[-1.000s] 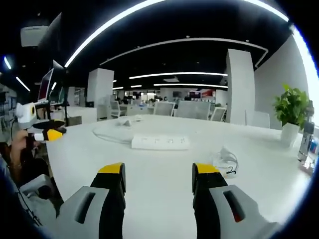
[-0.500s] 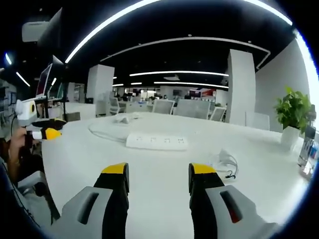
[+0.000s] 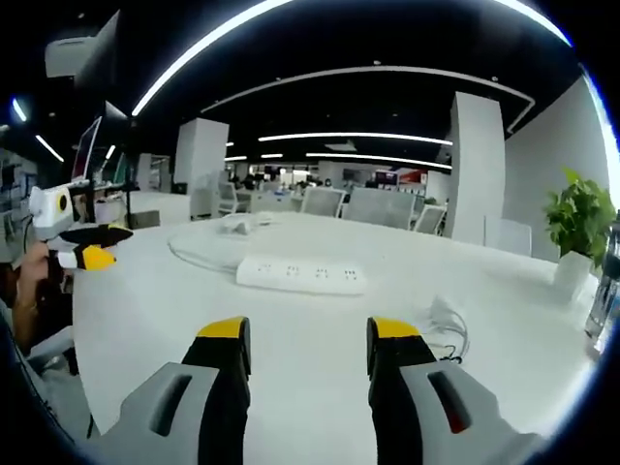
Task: Straighten the power strip on the desk, plug the charger into it
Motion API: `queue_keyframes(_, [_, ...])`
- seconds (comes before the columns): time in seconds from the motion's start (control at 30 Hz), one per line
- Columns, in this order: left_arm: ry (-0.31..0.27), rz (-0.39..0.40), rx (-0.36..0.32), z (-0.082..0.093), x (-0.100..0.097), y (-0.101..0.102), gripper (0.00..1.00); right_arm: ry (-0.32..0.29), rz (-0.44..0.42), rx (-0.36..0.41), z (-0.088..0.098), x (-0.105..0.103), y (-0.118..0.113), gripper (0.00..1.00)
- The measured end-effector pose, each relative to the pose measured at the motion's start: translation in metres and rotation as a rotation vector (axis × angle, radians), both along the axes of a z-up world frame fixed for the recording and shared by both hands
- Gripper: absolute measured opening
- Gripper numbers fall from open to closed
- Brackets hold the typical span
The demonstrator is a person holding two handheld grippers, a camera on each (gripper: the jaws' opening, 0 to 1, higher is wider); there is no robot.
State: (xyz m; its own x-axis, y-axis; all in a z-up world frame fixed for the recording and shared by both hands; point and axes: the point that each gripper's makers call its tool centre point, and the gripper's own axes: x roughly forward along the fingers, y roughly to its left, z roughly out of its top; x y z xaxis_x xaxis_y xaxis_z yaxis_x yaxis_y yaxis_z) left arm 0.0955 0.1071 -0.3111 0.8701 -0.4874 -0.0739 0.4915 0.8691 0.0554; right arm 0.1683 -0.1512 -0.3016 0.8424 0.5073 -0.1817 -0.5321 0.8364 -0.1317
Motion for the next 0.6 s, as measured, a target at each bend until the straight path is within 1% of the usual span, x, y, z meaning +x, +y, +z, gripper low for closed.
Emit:
queue_keyframes(0.13, [-0.002, -0.031, -0.011, 0.003, 0.003, -0.011, 0.58, 0.005, -0.004, -0.001, 0.001, 0.010, -0.002, 0.45])
queue_keyframes(0.23, [0.006, -0.049, -0.004, 0.002, 0.007, -0.018, 0.58, 0.010, 0.004, 0.002, 0.001, 0.016, 0.000, 0.45])
queue_keyframes(0.33, [0.012, -0.054, 0.007, 0.001, 0.011, -0.020, 0.58, 0.021, 0.025, -0.005, -0.001, 0.019, 0.005, 0.45])
queue_keyframes(0.47, [0.022, -0.066, -0.002, 0.001, 0.016, -0.023, 0.58, 0.024, 0.042, -0.007, 0.000, 0.023, 0.010, 0.45])
queue_keyframes(0.6, [0.036, -0.073, 0.013, -0.002, 0.026, -0.025, 0.58, 0.031, 0.063, -0.021, -0.001, 0.031, 0.015, 0.43])
